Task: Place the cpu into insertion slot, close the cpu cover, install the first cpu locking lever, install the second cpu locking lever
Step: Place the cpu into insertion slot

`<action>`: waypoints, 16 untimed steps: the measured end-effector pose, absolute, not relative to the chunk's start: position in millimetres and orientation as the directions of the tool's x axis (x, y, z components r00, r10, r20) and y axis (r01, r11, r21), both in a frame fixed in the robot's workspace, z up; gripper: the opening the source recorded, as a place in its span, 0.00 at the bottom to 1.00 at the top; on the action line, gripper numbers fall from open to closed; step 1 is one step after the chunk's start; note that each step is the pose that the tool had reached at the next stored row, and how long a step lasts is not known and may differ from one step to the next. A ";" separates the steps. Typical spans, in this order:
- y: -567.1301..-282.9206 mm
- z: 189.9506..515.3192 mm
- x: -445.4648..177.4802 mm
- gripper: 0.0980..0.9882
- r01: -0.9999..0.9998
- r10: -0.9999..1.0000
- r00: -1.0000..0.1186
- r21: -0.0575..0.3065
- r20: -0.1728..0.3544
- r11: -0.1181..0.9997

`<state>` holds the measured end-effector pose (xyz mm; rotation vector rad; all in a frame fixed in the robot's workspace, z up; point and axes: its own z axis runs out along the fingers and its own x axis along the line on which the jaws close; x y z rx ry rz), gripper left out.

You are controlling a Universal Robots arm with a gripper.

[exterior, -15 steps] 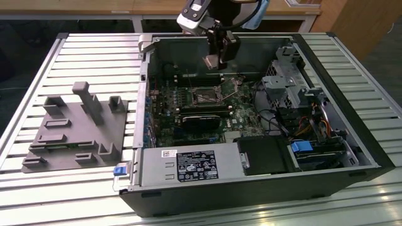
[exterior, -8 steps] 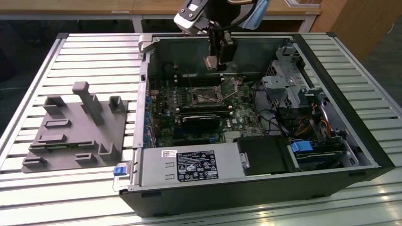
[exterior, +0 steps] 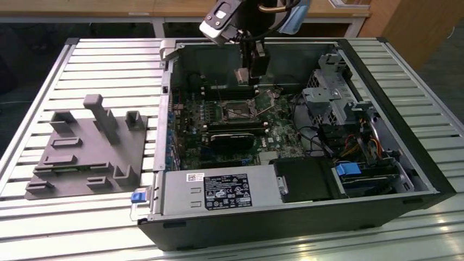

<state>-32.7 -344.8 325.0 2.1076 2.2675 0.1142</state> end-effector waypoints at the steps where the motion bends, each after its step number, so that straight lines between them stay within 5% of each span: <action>1: -343.8 323.1 -32.7 0.50 0.994 0.997 -0.069 0.083 0.018 0.068; 16: -339.3 301.4 -33.0 0.50 0.995 0.998 -0.053 0.083 0.016 0.051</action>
